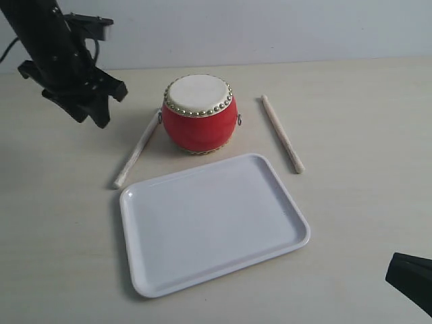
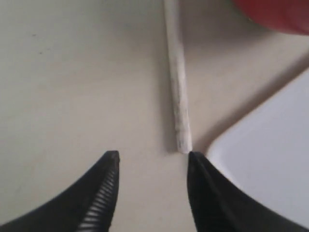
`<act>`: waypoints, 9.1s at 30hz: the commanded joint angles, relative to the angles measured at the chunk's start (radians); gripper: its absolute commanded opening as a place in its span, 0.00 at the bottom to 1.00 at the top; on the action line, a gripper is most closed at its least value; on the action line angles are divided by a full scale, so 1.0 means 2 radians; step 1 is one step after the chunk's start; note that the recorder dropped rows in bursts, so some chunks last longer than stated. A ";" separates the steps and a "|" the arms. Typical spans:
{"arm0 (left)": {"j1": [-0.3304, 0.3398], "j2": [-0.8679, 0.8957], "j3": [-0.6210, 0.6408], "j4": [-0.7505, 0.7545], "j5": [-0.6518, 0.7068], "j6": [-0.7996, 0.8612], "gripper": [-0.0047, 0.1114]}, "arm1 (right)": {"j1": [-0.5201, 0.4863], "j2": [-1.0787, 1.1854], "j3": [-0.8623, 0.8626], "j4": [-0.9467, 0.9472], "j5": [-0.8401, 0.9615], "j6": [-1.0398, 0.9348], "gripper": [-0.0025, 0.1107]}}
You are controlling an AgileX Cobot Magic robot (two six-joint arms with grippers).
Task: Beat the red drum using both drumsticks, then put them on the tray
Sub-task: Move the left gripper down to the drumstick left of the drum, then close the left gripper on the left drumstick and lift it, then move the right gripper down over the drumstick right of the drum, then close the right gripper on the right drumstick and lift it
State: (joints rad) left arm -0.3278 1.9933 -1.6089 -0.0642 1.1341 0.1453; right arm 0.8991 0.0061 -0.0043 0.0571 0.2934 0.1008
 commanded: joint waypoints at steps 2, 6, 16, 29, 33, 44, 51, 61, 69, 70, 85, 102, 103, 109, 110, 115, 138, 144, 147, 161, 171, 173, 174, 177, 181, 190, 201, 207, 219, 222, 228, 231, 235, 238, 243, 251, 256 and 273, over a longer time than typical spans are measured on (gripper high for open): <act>-0.026 0.032 -0.004 0.004 -0.048 -0.027 0.47 | 0.001 -0.003 0.002 -0.004 -0.005 -0.001 0.02; -0.033 0.052 -0.004 0.004 -0.063 -0.039 0.47 | 0.001 -0.003 0.002 -0.004 -0.005 -0.001 0.02; -0.033 0.090 -0.004 0.004 -0.081 -0.045 0.47 | 0.001 -0.003 0.002 -0.004 -0.005 -0.001 0.02; -0.033 0.114 -0.004 0.004 -0.084 -0.049 0.47 | 0.001 -0.003 0.002 -0.002 -0.005 0.000 0.02; -0.033 0.116 -0.004 0.003 -0.085 -0.049 0.47 | 0.001 -0.003 0.002 -0.002 -0.005 0.000 0.02; -0.033 0.121 -0.004 0.002 -0.086 -0.050 0.47 | 0.001 -0.003 0.002 -0.002 -0.005 0.000 0.02; -0.033 0.126 -0.004 0.002 -0.086 -0.050 0.47 | 0.001 -0.003 0.002 -0.004 -0.005 -0.001 0.02; -0.033 0.131 -0.004 0.002 -0.086 -0.050 0.47 | 0.001 -0.003 0.002 -0.004 -0.005 -0.001 0.02; -0.033 0.131 -0.004 0.000 -0.074 -0.051 0.28 | 0.001 -0.003 0.002 -0.004 -0.005 -0.001 0.02; -0.033 0.131 -0.004 0.000 -0.070 -0.053 0.22 | 0.001 -0.003 0.002 -0.004 -0.005 -0.001 0.02; -0.026 0.095 -0.004 0.002 -0.057 -0.073 0.04 | 0.001 -0.003 0.002 -0.002 -0.005 -0.001 0.02; -0.011 -0.018 -0.003 0.005 0.002 -0.062 0.04 | 0.001 -0.003 0.002 -0.019 -0.005 -0.005 0.02; -0.011 -0.022 -0.003 0.005 -0.001 -0.062 0.04 | 0.001 -0.003 0.002 -0.019 -0.005 -0.005 0.02; -0.011 -0.035 0.000 0.004 0.007 -0.058 0.04 | 0.001 -0.003 0.002 -0.029 -0.012 -0.015 0.02; -0.011 -0.036 0.005 0.004 0.010 -0.050 0.04 | 0.001 -0.003 0.002 -0.034 -0.025 -0.021 0.02; -0.011 -0.038 0.044 0.003 -0.002 -0.032 0.04 | 0.001 -0.003 0.002 -0.034 -0.113 -0.023 0.02; -0.011 -0.065 0.116 -0.001 -0.077 0.018 0.04 | 0.001 0.024 -0.069 0.464 -0.580 -0.385 0.02; -0.011 -0.067 0.126 -0.007 -0.090 0.019 0.04 | 0.001 0.129 -0.185 0.551 -0.576 -0.500 0.02; -0.011 -0.067 0.127 -0.008 -0.091 0.019 0.04 | 0.001 0.193 -0.258 0.606 -0.570 -0.624 0.02; -0.011 -0.067 0.128 -0.008 -0.095 0.019 0.04 | 0.000 0.502 -0.502 0.815 -0.589 -1.108 0.02; -0.011 -0.067 0.128 -0.008 -0.095 0.020 0.04 | -0.229 0.707 -0.500 0.626 -0.470 -1.108 0.02; -0.011 -0.067 0.128 -0.008 -0.095 0.021 0.04 | -0.304 0.741 -0.500 0.568 -0.364 -1.108 0.02; -0.011 -0.067 0.128 -0.008 -0.095 0.021 0.04 | -0.343 0.757 -0.500 0.527 -0.286 -1.108 0.02; -0.011 -0.067 0.128 -0.008 -0.101 0.021 0.04 | -0.398 0.768 -0.500 0.508 -0.044 -1.103 0.02; -0.011 -0.067 0.128 -0.008 -0.101 0.021 0.04 | -0.404 0.783 -0.525 0.430 0.054 -0.842 0.02; -0.011 -0.067 0.128 -0.012 -0.098 0.018 0.04 | -0.403 0.814 -0.632 0.163 0.259 -0.249 0.02; -0.011 -0.067 0.130 -0.017 -0.099 0.017 0.04 | -0.275 0.914 -0.727 -0.059 0.373 -0.033 0.02; -0.011 -0.067 0.135 -0.017 -0.104 0.017 0.04 | -0.275 1.023 -0.766 -0.045 0.357 -0.027 0.15; -0.011 -0.067 0.135 -0.017 -0.113 0.017 0.04 | -0.275 1.066 -0.784 -0.032 0.306 -0.027 0.47; -0.011 -0.067 0.135 -0.017 -0.113 0.017 0.04 | -0.275 1.079 -0.785 -0.032 0.298 -0.031 0.47; -0.011 -0.067 0.135 -0.017 -0.112 0.017 0.04 | -0.275 1.096 -0.785 -0.032 0.285 -0.034 0.47; -0.011 -0.067 0.135 -0.017 -0.112 0.017 0.04 | -0.275 1.097 -0.785 -0.029 0.275 -0.034 0.47; -0.011 -0.067 0.135 -0.017 -0.112 0.017 0.04 | -0.275 1.097 -0.785 -0.025 0.272 -0.034 0.47; -0.011 -0.067 0.135 -0.017 -0.112 0.017 0.04 | -0.275 1.097 -0.785 -0.025 0.275 -0.034 0.47; -0.011 -0.067 0.135 -0.017 -0.112 0.017 0.04 | -0.275 1.097 -0.785 -0.025 0.276 -0.034 0.47; -0.011 -0.067 0.135 -0.017 -0.112 0.017 0.04 | -0.275 1.116 -0.785 -0.015 0.292 -0.034 0.47; -0.011 -0.067 0.135 -0.017 -0.112 0.017 0.04 | -0.275 1.126 -0.785 -0.015 0.291 -0.031 0.46; -0.011 -0.070 0.135 -0.013 -0.087 0.026 0.04 | -0.275 1.058 -0.785 -0.033 0.339 -0.025 0.02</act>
State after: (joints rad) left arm -0.3516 1.8703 -1.3413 -0.0898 0.9315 0.1822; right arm 0.3487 2.1912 -1.5750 0.0000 0.9451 0.0817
